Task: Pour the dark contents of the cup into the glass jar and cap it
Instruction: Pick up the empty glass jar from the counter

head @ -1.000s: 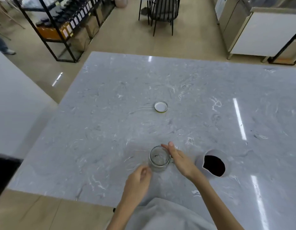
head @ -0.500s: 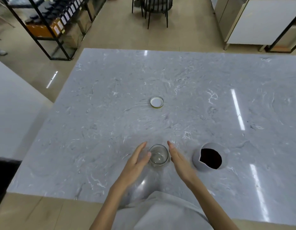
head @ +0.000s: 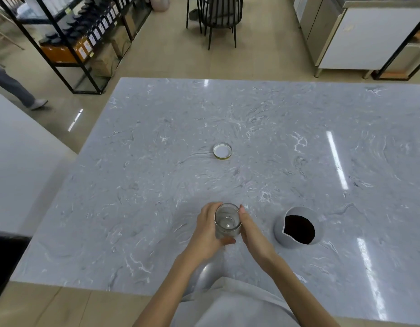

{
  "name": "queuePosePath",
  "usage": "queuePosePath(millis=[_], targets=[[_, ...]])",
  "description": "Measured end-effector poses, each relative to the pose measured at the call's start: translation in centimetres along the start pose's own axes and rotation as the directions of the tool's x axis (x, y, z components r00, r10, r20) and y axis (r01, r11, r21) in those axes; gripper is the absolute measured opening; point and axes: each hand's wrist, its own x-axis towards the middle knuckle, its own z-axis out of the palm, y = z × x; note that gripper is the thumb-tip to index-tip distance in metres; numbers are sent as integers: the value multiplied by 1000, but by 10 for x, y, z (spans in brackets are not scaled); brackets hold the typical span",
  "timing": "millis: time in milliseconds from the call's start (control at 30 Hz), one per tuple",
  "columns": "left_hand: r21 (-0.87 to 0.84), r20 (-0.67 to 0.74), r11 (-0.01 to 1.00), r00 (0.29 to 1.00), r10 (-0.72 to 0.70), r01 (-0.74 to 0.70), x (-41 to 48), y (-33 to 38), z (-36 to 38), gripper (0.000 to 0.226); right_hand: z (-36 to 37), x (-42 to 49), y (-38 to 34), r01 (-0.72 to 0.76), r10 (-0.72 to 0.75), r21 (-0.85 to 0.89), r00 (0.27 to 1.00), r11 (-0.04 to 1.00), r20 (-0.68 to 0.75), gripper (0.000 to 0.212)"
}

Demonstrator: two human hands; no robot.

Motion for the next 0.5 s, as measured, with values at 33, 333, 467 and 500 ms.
queuePosePath(millis=[33,333,467,500], targets=[[-6,-16,1000,1000,2,-3,5,3,0,100,-1,3,-2,6,-6,9,1000,1000,-6,98],[-3,-52,1000,998,20,-20,16,2,1,94,-10,14,-5,0,-1,-16,1000,1000,-29,84],[45,-47,999,998,33,-31,17,2,-1,96,-16,14,-4,-8,8,-10,1000,1000,13,78],[59,-42,998,998,38,-35,18,1,-2,97,-17,14,-5,-6,6,-11,1000,1000,18,73]])
